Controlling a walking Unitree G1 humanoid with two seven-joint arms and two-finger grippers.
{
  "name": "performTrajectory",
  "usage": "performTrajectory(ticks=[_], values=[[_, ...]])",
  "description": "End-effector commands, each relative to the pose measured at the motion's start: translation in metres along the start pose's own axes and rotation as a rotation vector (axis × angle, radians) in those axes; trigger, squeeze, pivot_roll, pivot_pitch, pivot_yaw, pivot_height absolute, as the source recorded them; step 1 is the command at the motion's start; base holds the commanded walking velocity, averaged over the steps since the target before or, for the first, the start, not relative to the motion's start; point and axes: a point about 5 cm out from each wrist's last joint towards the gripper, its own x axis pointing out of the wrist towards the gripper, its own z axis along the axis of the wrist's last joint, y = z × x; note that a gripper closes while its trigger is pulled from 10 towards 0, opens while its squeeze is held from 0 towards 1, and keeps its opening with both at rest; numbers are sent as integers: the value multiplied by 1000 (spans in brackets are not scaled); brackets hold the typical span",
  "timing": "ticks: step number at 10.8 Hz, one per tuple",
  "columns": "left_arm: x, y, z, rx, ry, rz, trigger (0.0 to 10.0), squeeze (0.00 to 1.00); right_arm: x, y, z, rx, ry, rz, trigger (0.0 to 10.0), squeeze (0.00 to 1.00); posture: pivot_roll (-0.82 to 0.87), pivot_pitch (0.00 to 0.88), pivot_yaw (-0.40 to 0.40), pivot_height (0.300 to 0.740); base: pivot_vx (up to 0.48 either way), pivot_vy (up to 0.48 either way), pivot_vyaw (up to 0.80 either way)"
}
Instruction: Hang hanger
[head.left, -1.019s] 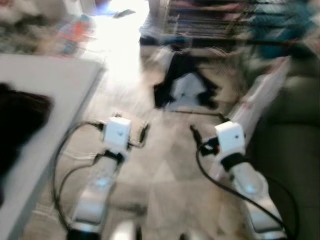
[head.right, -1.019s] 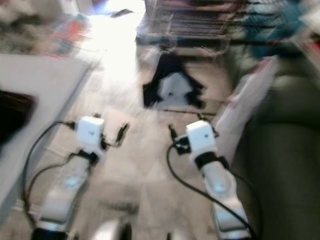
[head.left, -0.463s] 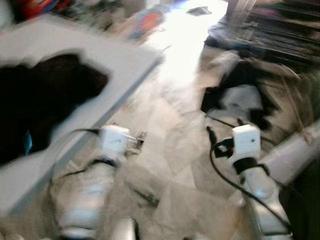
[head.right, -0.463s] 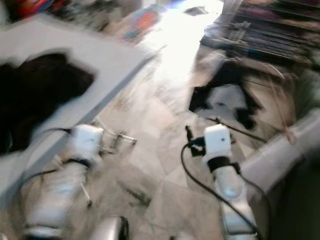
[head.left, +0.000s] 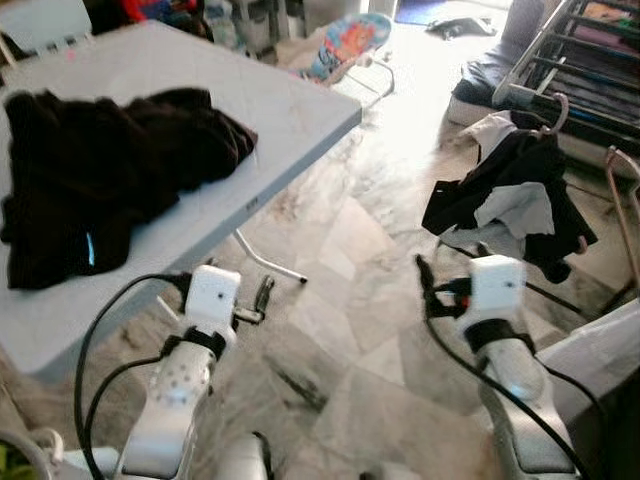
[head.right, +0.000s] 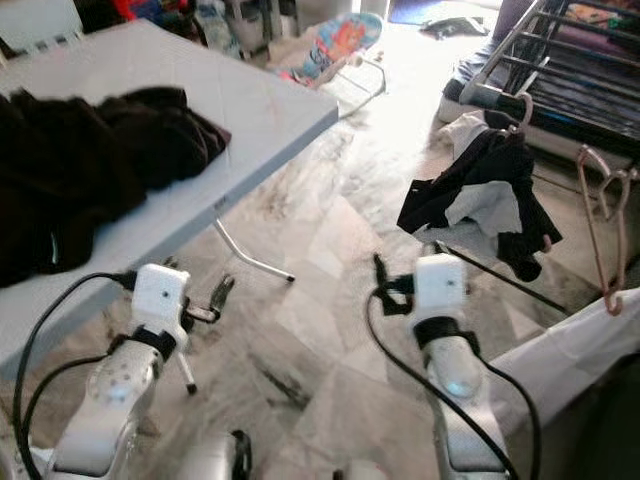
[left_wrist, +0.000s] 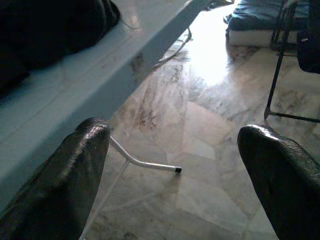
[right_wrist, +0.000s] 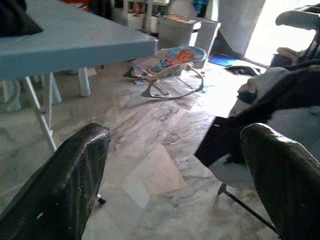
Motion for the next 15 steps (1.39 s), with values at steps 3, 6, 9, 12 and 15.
performTrajectory(ticks=[3,6,9,12,15], values=[[-4,1,3,-43,2,-10,10000,0,4,2,3,2,-8,18,10000,0,-56,92,-9,740,0,0,800],[-2,2,6,-48,-12,23,10000,0,7,2,4,2,-11,27,10000,0,-56,91,-16,740,0,0,800],[-2,11,11,-36,-51,125,10000,0,6,2,2,33,-4,32,10000,0,-55,91,-16,740,0,0,800],[1,8,16,-47,-80,112,10000,0,10,3,4,45,-10,27,10000,0,-51,92,-14,740,0,0,800],[4,4,14,-79,-52,93,10000,0,12,3,3,66,-12,30,10000,0,-48,89,-15,740,0,160,192]])
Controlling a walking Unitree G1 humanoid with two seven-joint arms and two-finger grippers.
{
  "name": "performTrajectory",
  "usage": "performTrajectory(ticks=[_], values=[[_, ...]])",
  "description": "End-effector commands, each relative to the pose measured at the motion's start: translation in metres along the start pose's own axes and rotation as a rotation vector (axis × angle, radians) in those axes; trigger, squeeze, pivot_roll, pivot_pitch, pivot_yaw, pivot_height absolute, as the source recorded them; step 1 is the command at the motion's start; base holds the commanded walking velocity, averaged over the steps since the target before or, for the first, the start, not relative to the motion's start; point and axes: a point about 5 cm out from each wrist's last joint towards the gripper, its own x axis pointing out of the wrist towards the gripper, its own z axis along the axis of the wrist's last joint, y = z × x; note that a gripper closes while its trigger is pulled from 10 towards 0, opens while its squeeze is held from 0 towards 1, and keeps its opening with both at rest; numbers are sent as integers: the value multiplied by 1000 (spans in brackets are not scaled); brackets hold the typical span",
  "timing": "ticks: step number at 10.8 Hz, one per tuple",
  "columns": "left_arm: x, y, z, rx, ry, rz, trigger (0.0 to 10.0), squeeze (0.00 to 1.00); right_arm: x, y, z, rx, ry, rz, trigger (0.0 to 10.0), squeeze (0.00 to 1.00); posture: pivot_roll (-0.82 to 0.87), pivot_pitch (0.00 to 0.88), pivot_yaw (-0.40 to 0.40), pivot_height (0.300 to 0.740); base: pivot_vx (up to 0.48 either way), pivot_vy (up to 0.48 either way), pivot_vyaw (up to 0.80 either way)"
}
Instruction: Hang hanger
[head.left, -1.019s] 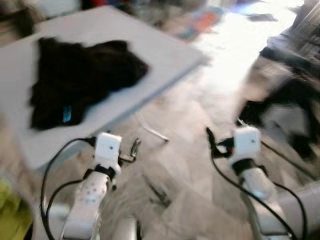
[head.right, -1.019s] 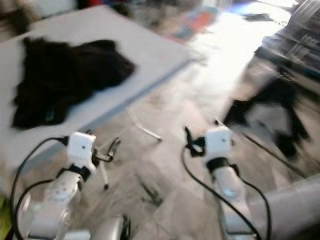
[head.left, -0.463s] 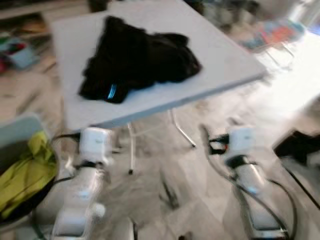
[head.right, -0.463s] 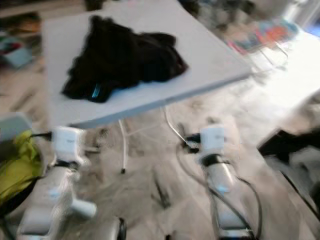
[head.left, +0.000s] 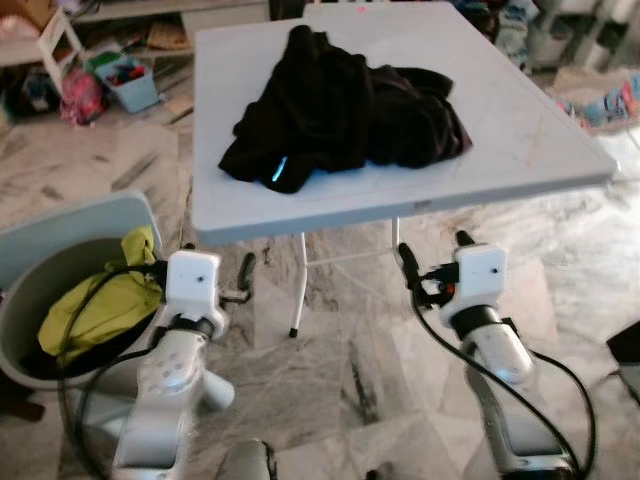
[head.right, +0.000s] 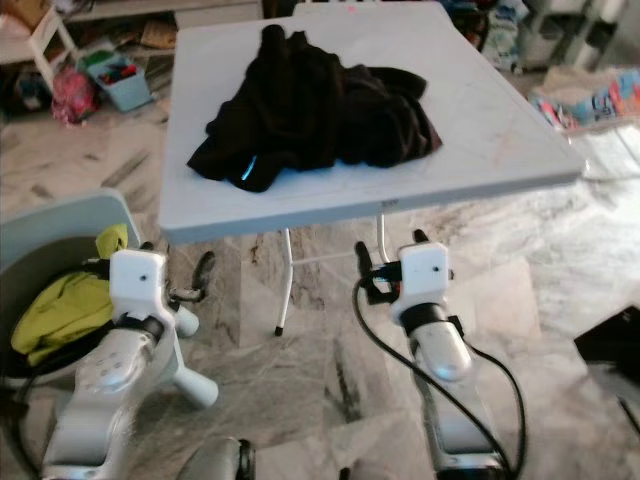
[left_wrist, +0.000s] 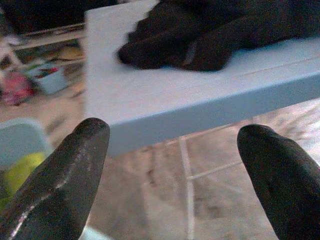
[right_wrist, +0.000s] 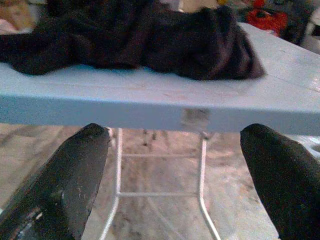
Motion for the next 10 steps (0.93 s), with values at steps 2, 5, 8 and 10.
performTrajectory(ticks=[2,5,8,10], values=[[-1,0,-2,4,16,-15,10000,0,1,-1,-1,13,4,0,10000,0,-47,87,-21,740,0,480,0],[0,-1,-3,12,25,-18,10000,0,3,0,-1,38,2,-11,10000,0,-39,81,-23,740,0,480,0],[2,-4,-1,12,15,-25,10000,0,2,1,0,34,2,-8,10000,0,-45,84,-25,740,0,480,0],[3,-4,-1,8,13,-24,10000,0,0,1,-3,36,7,-18,10000,0,-47,86,-25,740,0,480,0]])
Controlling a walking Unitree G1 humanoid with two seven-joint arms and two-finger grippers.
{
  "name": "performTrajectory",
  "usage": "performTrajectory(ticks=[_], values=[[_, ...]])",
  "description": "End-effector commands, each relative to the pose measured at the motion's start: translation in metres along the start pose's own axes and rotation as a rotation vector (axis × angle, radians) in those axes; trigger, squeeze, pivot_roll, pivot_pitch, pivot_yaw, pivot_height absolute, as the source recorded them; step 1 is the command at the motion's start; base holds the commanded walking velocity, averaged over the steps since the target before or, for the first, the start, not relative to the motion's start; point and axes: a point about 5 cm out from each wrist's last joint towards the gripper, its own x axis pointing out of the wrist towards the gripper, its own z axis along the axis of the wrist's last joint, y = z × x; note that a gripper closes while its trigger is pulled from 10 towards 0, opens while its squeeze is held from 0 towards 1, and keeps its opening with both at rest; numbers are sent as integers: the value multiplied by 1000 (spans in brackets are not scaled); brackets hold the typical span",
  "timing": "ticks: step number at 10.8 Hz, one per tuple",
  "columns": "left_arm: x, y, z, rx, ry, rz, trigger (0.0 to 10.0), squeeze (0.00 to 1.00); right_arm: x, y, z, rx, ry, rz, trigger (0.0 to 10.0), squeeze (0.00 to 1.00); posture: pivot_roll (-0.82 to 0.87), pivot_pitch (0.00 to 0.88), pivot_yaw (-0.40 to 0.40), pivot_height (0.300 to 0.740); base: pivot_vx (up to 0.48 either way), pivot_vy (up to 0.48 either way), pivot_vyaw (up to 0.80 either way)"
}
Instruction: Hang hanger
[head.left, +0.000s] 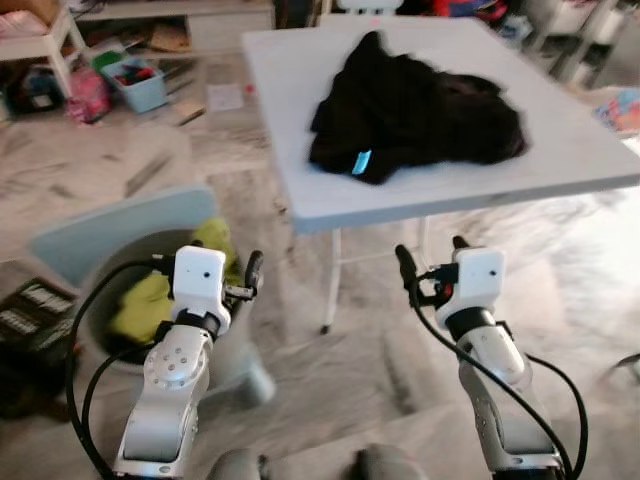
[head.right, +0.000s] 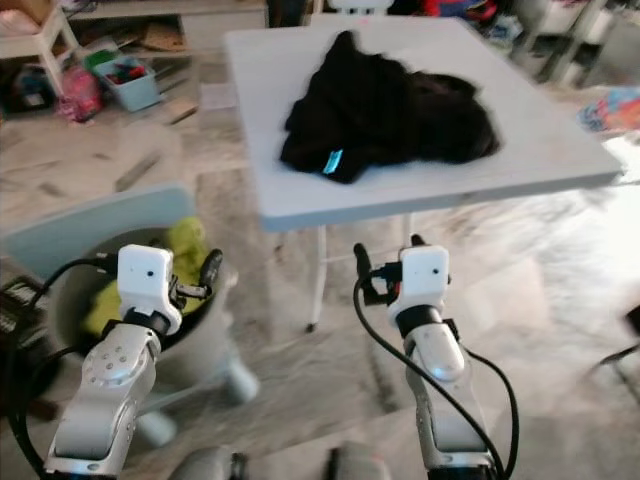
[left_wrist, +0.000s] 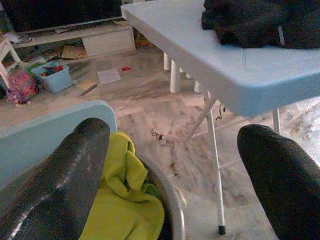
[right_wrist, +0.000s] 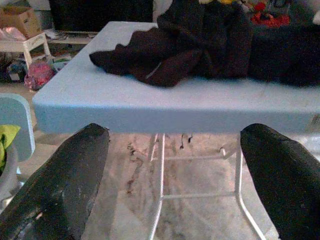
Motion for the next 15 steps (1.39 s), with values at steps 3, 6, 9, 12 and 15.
performTrajectory(ticks=[3,6,9,12,15], values=[[4,-6,2,1,5,-20,10000,0,-3,-2,-3,-14,10,-16,10000,0,-49,85,-16,740,0,480,0],[3,-8,9,-2,-55,-67,10000,0,0,-6,-2,-24,4,-20,10000,0,-47,81,-16,740,0,109,0],[3,-9,12,-19,-71,-95,10000,0,2,-3,0,-54,-7,3,10000,0,-47,83,-20,740,0,0,142],[3,-9,11,-23,-73,-101,10000,0,5,-5,2,-58,-13,1,10000,0,-47,79,-25,740,92,0,148],[2,-11,10,-26,-73,-109,10000,0,6,-4,2,-70,-17,6,10000,0,-48,81,-27,740,280,0,0]])
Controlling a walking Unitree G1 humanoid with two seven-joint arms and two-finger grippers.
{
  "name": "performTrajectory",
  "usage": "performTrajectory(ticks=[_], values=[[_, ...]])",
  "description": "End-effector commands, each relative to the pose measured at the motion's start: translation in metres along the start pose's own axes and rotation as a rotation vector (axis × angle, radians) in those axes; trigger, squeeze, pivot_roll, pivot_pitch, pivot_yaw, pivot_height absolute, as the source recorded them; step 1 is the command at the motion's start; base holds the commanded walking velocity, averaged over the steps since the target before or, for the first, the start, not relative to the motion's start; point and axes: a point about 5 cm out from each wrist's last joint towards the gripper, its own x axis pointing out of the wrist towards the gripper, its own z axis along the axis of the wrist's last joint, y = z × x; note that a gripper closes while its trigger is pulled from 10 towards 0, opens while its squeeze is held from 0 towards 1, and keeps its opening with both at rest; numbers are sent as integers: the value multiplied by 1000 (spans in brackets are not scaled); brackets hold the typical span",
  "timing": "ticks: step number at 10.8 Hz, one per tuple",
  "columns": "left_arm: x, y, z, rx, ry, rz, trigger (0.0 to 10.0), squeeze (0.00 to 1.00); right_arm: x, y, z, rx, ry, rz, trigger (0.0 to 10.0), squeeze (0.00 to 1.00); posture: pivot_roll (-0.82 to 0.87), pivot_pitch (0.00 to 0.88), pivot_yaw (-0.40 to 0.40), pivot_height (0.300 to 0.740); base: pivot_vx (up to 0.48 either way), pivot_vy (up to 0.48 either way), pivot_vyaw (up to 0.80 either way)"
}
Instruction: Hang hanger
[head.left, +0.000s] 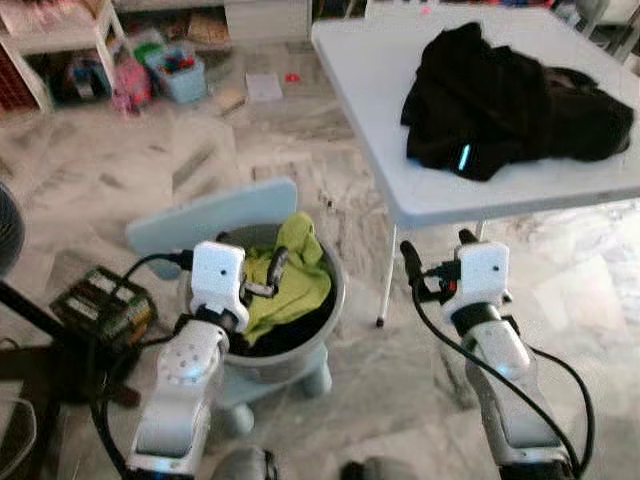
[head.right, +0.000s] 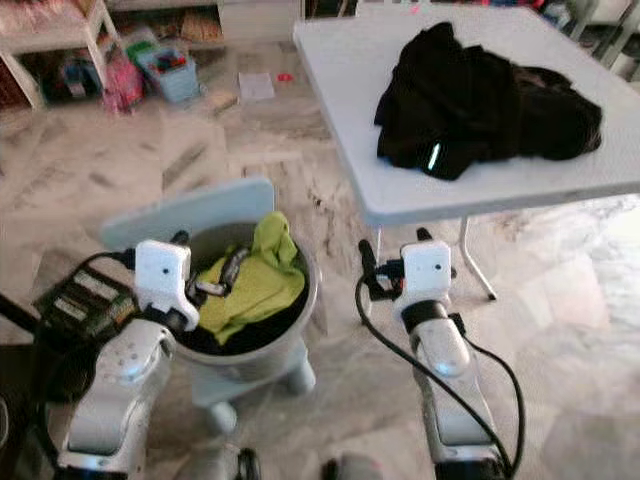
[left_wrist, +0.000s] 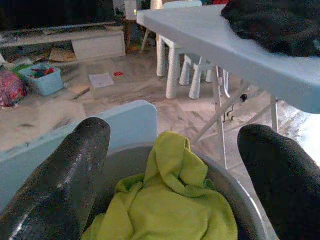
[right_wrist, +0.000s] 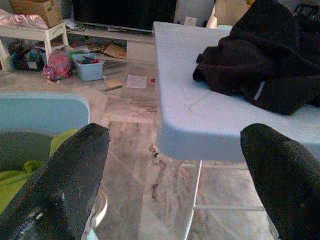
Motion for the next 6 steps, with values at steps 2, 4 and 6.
performTrajectory(ticks=[2,4,6], values=[[-2,-1,1,1,-6,-9,10000,0,-1,-1,-2,-9,9,-2,10000,0,-48,83,-28,740,285,0,0],[-2,-1,1,2,-1,-10,10000,0,-1,0,-2,-9,7,-1,10000,0,-49,87,-25,740,262,0,0],[-2,4,-2,46,22,75,10000,0,-2,0,-3,-12,11,0,10000,0,-49,88,-23,740,0,0,0]])
